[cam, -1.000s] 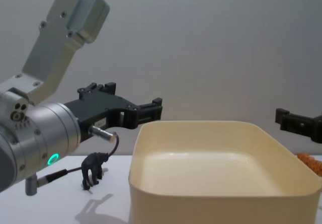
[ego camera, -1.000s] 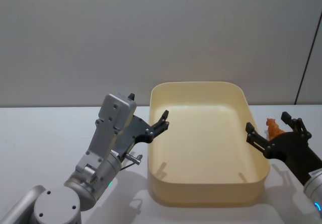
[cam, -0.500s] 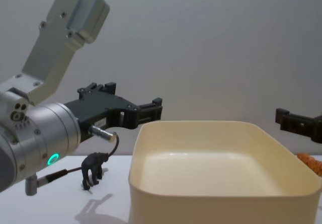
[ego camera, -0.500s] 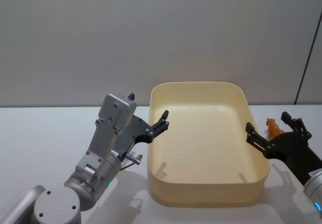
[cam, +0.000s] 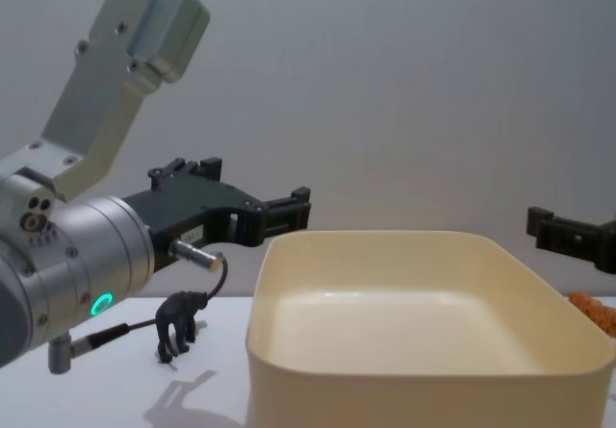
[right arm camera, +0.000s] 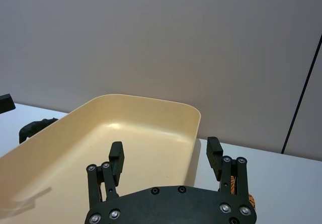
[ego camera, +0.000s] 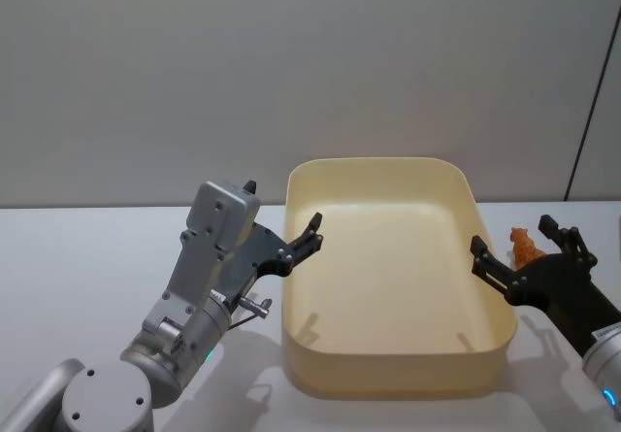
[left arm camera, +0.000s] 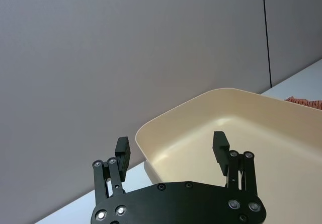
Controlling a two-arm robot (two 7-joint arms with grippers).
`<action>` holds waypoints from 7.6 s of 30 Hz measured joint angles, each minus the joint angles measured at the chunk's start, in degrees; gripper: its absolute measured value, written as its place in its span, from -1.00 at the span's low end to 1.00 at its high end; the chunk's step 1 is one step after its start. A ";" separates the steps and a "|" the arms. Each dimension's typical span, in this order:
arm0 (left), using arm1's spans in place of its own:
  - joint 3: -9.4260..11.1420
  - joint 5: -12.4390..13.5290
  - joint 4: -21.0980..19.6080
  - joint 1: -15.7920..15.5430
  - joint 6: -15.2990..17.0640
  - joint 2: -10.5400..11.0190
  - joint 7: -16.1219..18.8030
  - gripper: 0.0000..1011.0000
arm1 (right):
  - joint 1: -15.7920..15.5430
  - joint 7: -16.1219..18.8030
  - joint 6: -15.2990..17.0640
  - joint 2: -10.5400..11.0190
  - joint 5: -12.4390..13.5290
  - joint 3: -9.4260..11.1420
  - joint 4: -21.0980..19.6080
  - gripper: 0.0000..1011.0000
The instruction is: Pick up the toy alternately with two hands and place it into the central storage box.
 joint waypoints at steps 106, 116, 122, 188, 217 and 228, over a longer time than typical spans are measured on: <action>0.00 0.00 0.00 0.00 0.00 0.01 0.00 0.98 | -8.31 -1.44 7.32 6.45 6.95 5.82 3.22 -0.29; 0.00 0.00 0.00 0.00 -0.01 0.00 0.00 0.98 | -8.47 -1.17 5.74 6.48 6.64 6.01 2.30 -0.30; 0.00 0.00 0.00 0.00 0.00 0.00 0.00 0.98 | -8.65 -1.18 3.81 6.68 6.59 6.48 0.41 -0.30; 0.00 0.00 0.00 0.00 0.00 0.01 0.00 0.98 | -0.41 5.31 11.41 6.65 10.94 9.27 -2.10 0.98; 0.00 0.00 0.00 0.00 0.00 0.00 0.00 0.98 | 2.73 4.55 11.89 6.70 7.31 8.72 8.69 0.98; 0.00 0.00 0.00 0.00 0.00 0.00 0.00 0.98 | 10.27 6.10 10.83 2.47 2.23 5.20 18.81 0.98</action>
